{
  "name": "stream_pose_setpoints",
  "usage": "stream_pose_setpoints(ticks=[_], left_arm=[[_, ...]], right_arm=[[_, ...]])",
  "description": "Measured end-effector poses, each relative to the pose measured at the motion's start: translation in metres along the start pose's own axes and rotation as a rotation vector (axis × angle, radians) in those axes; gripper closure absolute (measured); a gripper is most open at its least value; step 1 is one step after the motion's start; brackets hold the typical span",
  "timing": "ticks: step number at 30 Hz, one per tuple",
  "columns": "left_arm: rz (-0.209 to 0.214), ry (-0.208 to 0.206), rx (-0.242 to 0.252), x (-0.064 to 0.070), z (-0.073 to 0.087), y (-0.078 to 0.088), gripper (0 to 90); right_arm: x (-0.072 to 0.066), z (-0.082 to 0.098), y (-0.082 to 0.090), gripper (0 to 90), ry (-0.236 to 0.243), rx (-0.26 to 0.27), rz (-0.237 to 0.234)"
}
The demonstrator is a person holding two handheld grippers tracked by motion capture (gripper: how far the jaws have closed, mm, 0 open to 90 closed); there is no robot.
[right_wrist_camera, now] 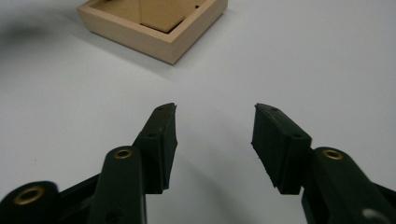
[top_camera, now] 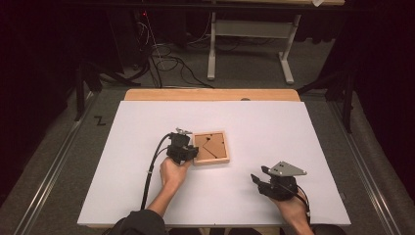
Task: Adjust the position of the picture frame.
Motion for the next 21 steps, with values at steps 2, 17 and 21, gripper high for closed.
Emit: stream_pose_setpoints(ticks=[2,17,21], left_arm=[[0.007,-0.003,-0.003,0.003,0.001,0.000,72.8],[0.042,-0.086,-0.020,0.027,0.008,0.001,73.1],[0.057,-0.097,-0.025,0.033,0.010,0.002,73.0]], right_arm=[[0.000,-0.001,0.001,55.8,-0.004,0.002,-0.011],[0.010,-0.007,0.009,57.3,-0.066,0.062,0.010],[0.011,-0.005,0.005,57.0,-0.091,0.044,-0.019]])
Point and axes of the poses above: each handheld gripper's, and its own axes: y roughly backward along the jaws, z roughly out of its underside, x roughly to its right, the point moved 9 cm from there along -y, roughly forward along the jaws, and after that the axes turned 3 degrees about -x, right-handed, at the moved point
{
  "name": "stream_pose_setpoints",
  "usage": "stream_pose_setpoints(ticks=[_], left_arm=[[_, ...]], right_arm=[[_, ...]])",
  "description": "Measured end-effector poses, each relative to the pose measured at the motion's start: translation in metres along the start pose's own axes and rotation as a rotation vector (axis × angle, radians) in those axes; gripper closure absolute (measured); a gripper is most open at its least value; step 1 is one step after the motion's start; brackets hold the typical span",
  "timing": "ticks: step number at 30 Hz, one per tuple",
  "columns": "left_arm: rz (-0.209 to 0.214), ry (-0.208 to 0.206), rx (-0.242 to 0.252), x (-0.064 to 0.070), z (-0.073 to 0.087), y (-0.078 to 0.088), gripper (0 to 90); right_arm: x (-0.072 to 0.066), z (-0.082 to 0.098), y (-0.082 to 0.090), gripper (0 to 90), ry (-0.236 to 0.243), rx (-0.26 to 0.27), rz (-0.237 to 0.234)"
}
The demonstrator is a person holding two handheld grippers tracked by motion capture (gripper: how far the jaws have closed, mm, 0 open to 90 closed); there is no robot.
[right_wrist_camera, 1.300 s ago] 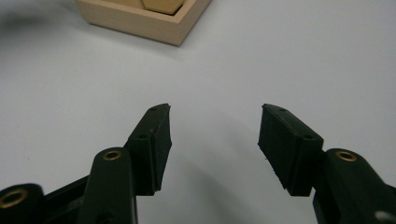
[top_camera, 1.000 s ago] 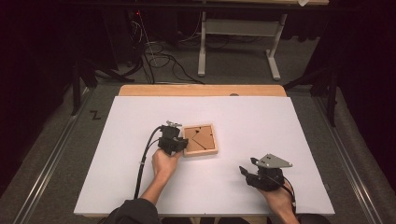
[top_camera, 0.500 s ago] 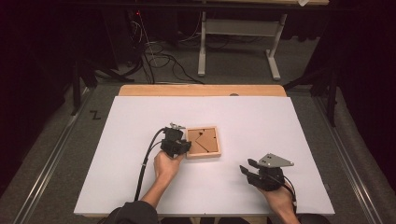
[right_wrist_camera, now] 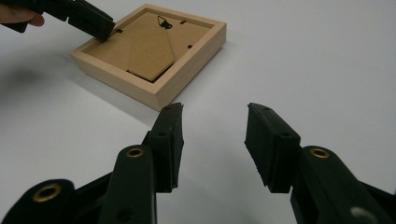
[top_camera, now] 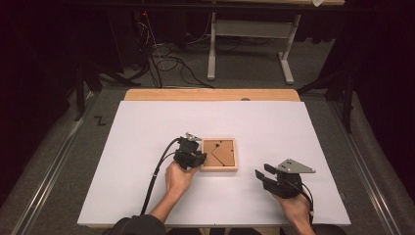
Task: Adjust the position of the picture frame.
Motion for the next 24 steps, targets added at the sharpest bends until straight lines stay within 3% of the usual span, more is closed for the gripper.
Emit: stream_pose_setpoints(ticks=[8,17,20,24], left_arm=[[0.031,-0.014,-0.001,0.012,0.005,0.001,73.0],[0.057,-0.039,0.005,0.027,0.011,0.003,72.8],[0.067,-0.041,0.011,0.032,0.013,0.003,72.8],[0.083,-0.044,0.011,0.037,0.015,0.004,72.9]], right_arm=[[-0.006,0.002,-0.005,54.4,0.016,-0.026,-0.025],[-0.009,0.007,-0.012,59.4,0.006,-0.089,-0.065],[-0.011,0.008,-0.013,59.7,0.026,-0.097,-0.073],[-0.011,0.008,-0.015,59.9,0.014,-0.107,-0.081]])
Point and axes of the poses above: each handheld gripper's, and its own axes: y roughly backward along the jaws, z roughly out of its underside, x roughly to its right, the point moved 9 cm from there along -y, roughly forward along the jaws, and after that the axes turned 3 degrees about -x, right-handed, at the moved point
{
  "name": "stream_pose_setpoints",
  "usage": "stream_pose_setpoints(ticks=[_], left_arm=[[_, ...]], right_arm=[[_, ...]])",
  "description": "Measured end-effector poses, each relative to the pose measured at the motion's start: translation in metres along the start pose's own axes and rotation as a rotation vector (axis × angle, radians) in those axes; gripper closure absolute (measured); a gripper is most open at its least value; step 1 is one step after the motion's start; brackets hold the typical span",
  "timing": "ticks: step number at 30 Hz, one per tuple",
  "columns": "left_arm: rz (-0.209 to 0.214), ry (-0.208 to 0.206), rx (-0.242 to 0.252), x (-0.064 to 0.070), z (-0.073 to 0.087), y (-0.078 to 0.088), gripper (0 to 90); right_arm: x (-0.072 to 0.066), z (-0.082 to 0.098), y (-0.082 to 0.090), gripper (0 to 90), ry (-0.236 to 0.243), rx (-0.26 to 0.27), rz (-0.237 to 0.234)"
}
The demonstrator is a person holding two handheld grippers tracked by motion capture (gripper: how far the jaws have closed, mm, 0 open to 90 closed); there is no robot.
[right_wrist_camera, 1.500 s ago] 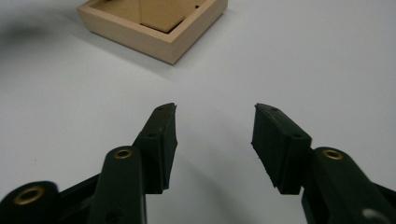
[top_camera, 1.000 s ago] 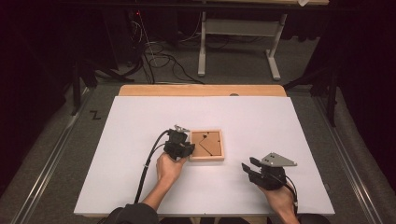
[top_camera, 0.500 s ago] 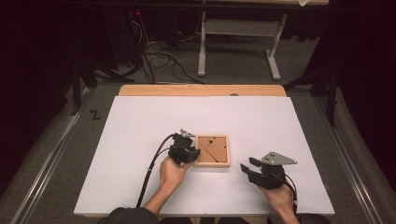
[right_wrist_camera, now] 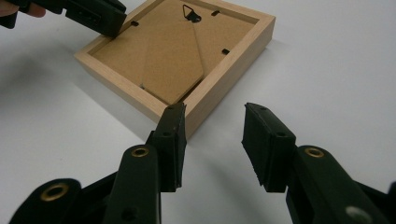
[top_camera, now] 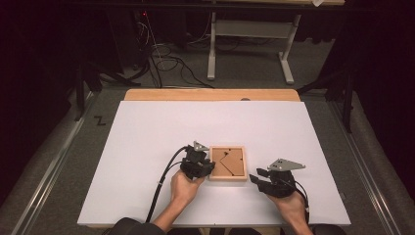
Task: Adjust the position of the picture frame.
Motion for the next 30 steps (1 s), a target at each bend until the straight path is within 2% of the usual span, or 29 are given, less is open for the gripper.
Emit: stream_pose_setpoints(ticks=[9,22,25,27,30], left_arm=[[0.018,-0.029,0.005,0.014,0.004,0.001,72.9],[0.037,-0.056,0.012,0.022,0.009,0.002,72.4],[0.040,-0.068,0.012,0.024,0.009,0.002,72.1],[0.043,-0.071,0.015,0.024,0.009,0.002,72.1],[0.048,-0.075,0.017,0.024,0.010,0.002,71.9]], right_arm=[[0.000,0.000,-0.003,60.5,-0.005,-0.017,-0.006],[-0.003,0.002,-0.002,62.9,-0.018,-0.029,-0.031],[-0.011,0.002,-0.005,59.8,-0.029,-0.034,-0.076],[-0.013,0.002,-0.005,59.8,0.006,-0.036,-0.047],[-0.012,0.002,-0.005,59.8,-0.011,-0.034,-0.056]])
Point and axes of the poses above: each handheld gripper's, and its own axes: y roughly backward along the jaws, z roughly out of its underside, x roughly to its right, the point moved 9 cm from there along -y, roughly forward along the jaws, and after that the axes turned 3 degrees about -x, right-handed, at the moved point
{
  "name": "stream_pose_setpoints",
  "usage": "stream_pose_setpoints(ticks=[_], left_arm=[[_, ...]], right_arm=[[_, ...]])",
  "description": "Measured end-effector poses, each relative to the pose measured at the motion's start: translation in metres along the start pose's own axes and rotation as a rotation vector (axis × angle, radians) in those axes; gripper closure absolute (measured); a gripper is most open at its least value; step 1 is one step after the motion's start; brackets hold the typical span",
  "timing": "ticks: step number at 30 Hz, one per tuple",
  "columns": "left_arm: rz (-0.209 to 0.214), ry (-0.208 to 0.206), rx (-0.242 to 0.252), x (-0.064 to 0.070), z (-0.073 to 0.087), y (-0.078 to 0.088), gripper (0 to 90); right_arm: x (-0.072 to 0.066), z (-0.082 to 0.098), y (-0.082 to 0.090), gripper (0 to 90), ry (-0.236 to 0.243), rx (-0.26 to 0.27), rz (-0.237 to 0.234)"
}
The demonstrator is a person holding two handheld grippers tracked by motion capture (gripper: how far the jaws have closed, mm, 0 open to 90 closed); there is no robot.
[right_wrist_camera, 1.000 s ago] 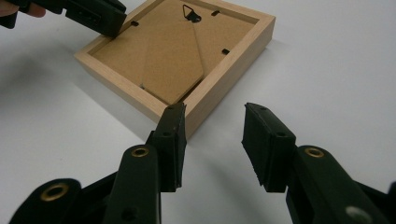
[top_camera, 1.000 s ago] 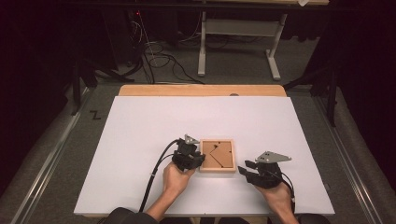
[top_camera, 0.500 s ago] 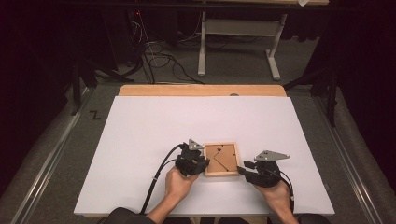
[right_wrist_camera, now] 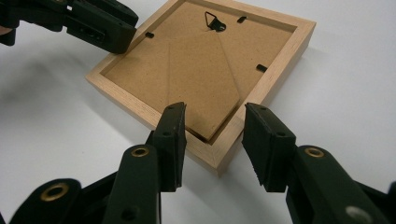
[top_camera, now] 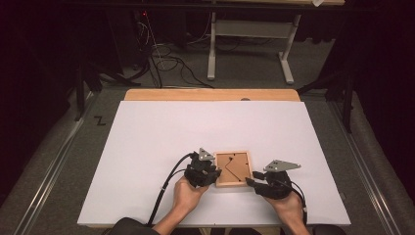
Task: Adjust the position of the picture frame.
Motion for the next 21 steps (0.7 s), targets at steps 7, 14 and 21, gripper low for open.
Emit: stream_pose_setpoints(ticks=[7,14,21], left_arm=[[0.013,-0.012,-0.002,-0.0008,-0.0003,-0.0004,71.8],[0.015,-0.041,-0.011,-0.0004,-0.0012,-0.0010,71.7],[0.048,-0.035,-0.015,-0.0010,-0.0019,-0.0012,70.7]], right_arm=[[-0.0023,0.0016,0.0007,58.6,-0.011,-0.004,0.007],[-0.0041,0.0034,0.0020,58.2,-0.018,-0.003,0.013],[-0.0070,0.0050,0.0030,57.8,-0.017,-0.003,0.019]])
Point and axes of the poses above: each handheld gripper's, and its own axes: y roughly backward along the jaws, z roughly out of its underside, x roughly to its right, the point moved 9 cm from there along -y, roughly forward along the jaws, and after that the axes turned 3 degrees about -x, right-handed, at the moved point
